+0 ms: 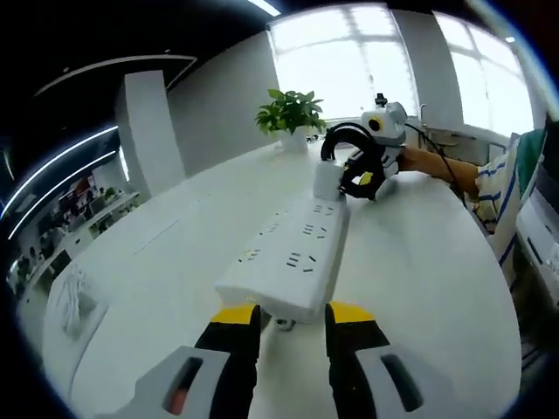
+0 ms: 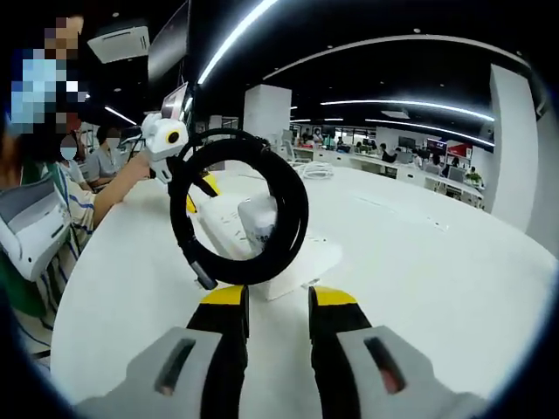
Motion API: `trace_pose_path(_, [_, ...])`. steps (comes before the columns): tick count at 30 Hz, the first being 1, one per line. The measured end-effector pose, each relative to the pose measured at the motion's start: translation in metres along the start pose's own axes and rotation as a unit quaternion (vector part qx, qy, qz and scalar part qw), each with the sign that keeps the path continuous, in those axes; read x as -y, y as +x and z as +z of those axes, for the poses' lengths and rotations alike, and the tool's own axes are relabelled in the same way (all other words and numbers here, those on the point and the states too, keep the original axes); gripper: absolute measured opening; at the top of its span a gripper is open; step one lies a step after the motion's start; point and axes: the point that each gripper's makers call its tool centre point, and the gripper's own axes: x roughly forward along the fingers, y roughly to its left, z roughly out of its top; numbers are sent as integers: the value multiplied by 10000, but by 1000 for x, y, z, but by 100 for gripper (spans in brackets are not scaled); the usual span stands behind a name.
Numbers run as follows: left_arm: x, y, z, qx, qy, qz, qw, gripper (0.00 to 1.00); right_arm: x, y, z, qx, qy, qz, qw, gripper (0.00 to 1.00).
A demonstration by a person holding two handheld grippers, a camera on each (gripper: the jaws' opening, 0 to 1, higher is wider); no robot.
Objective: Straighten the power strip on the desk, plug the charger into it
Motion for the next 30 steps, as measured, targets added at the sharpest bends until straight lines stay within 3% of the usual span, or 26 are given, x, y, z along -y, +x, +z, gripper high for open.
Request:
trace_pose_path(16, [-2,-6,3,-5,-93,-50,9999,28,-9,24,5,-246,-16,100,9996,21])
trace_pose_path(30, [-7,-9,6,-27,-133,44,9999,28,-9,24,9,-209,198,61,9996,20])
